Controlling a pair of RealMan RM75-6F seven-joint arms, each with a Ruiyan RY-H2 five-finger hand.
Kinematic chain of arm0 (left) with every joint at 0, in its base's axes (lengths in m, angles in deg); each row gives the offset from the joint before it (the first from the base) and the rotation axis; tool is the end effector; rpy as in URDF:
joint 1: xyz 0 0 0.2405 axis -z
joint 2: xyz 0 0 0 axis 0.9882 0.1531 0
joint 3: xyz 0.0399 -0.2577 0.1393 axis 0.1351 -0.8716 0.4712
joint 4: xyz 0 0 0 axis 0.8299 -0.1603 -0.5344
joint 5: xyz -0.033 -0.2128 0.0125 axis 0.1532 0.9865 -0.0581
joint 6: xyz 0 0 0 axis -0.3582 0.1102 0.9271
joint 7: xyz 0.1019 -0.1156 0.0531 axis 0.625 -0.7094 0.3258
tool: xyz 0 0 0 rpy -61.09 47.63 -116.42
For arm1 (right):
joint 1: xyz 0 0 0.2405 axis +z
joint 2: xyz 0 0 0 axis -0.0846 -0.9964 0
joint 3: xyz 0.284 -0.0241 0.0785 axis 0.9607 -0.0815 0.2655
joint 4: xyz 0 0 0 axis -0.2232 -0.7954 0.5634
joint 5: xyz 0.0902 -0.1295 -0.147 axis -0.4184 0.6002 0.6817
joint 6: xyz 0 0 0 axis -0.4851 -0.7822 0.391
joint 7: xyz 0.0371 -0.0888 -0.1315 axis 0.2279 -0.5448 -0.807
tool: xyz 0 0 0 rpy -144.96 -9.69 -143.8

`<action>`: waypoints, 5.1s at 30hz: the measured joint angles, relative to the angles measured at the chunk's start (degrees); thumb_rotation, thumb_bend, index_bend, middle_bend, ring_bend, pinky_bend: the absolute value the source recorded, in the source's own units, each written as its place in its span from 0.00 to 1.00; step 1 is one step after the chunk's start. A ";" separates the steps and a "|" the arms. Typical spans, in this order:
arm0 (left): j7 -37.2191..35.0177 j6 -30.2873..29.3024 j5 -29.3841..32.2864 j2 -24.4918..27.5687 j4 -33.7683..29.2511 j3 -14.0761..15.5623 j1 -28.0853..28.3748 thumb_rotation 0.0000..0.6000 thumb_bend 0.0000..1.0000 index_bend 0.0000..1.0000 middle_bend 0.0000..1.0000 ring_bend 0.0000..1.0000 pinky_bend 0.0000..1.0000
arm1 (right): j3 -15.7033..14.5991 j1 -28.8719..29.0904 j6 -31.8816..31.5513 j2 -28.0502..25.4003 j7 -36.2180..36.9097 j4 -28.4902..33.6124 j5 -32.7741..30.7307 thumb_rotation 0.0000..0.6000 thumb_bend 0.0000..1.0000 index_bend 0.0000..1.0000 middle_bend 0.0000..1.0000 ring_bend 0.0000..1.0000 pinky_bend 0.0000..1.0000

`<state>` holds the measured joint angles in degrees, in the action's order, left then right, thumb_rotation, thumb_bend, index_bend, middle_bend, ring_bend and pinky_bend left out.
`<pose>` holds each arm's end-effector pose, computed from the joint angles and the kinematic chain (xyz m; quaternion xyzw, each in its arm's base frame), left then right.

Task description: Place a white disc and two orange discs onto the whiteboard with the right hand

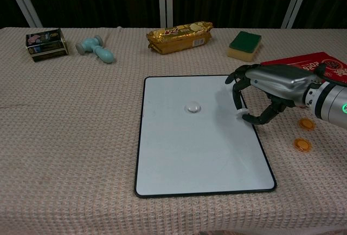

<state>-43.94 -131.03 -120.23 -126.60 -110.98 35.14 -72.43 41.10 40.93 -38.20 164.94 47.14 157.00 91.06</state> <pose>-0.3852 0.2298 0.1785 -0.6287 -0.3685 -0.3379 0.5956 -0.2115 -0.3404 -0.0583 0.7864 -0.3731 0.3211 0.3733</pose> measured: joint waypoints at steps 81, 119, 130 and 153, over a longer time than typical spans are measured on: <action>-0.77 -0.06 0.30 0.05 0.53 0.02 -0.26 1.00 0.13 0.11 0.04 0.00 0.10 | -1.86 0.48 -5.91 7.96 4.43 -13.02 9.66 1.00 0.37 0.53 0.05 0.00 0.00; -1.41 -0.23 0.18 0.34 0.81 -0.06 -0.34 1.00 0.13 0.11 0.04 0.00 0.10 | 0.31 3.96 -3.21 12.82 4.47 -16.74 8.61 1.00 0.37 0.49 0.06 0.00 0.00; -1.24 -0.19 0.25 0.31 0.75 -0.04 -0.37 1.00 0.13 0.11 0.04 0.00 0.10 | 0.12 4.05 -2.73 12.23 4.09 -16.22 8.16 1.00 0.35 0.35 0.05 0.00 0.00; -1.70 -0.01 0.48 0.17 1.24 0.00 -0.50 1.00 0.13 0.11 0.04 0.00 0.10 | 0.33 4.61 -3.24 13.17 4.58 -17.35 8.44 1.00 0.34 0.19 0.03 0.00 0.00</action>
<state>-45.65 -131.05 -119.75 -126.44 -109.75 35.13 -72.93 41.42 45.54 -41.44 178.11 51.71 139.65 99.49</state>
